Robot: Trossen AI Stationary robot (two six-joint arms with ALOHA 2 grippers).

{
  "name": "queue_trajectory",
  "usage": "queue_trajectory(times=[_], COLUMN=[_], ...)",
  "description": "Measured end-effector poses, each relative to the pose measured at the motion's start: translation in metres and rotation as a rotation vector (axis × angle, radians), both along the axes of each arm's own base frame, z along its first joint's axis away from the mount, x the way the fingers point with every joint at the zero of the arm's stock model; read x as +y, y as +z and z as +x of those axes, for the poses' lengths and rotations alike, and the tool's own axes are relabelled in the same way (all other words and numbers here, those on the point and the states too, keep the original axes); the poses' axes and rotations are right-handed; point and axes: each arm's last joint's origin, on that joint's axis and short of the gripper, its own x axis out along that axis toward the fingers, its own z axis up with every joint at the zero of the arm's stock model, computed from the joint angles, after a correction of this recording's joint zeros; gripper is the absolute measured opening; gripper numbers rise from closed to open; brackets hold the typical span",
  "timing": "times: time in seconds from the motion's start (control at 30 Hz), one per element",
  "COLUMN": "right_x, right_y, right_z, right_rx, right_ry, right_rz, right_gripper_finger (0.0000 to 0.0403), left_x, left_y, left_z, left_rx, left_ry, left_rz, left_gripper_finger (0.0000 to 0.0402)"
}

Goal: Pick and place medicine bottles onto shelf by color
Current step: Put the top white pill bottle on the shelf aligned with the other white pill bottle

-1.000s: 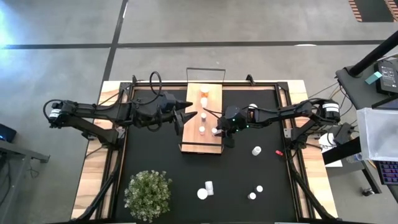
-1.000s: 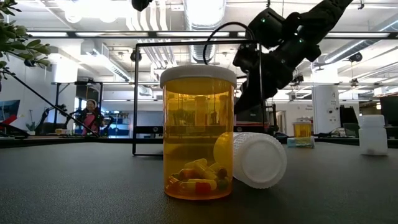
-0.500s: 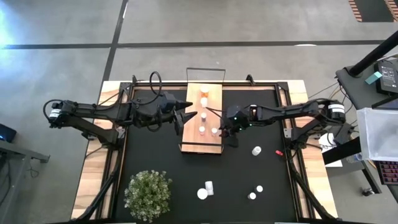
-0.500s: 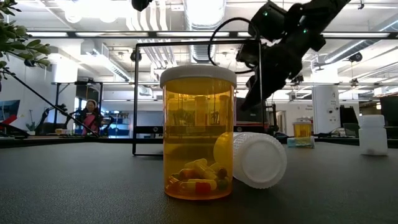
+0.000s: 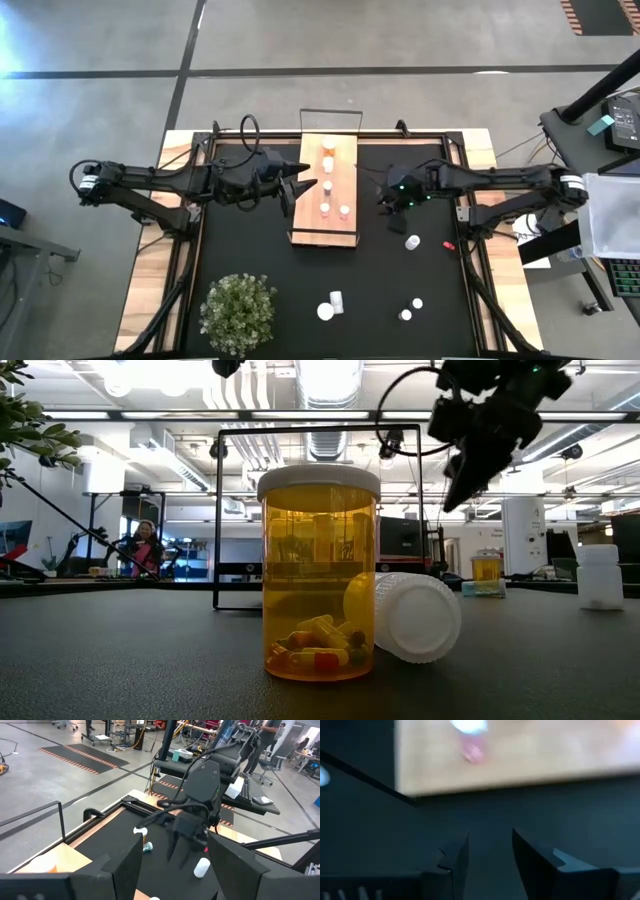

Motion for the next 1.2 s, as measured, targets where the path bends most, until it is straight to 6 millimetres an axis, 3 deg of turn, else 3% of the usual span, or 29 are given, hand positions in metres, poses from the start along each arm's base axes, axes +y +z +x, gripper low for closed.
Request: queue_trajectory(times=[0.63,1.2], right_x=[0.011,0.036], right_y=[0.0,-0.006], right_z=[-0.06,-0.074], right_rx=[0.136,0.377], right_ry=[-0.481,-0.559], right_rz=[0.29,0.52], right_gripper_finger=[0.0118,0.0201], left_x=[0.0,0.0], left_y=[0.003,0.005], left_z=[0.001,0.001], left_rx=[-0.035,-0.056], left_ry=[0.001,0.001], left_rz=[-0.002,-0.008], left_gripper_finger=[0.0208,0.0208])
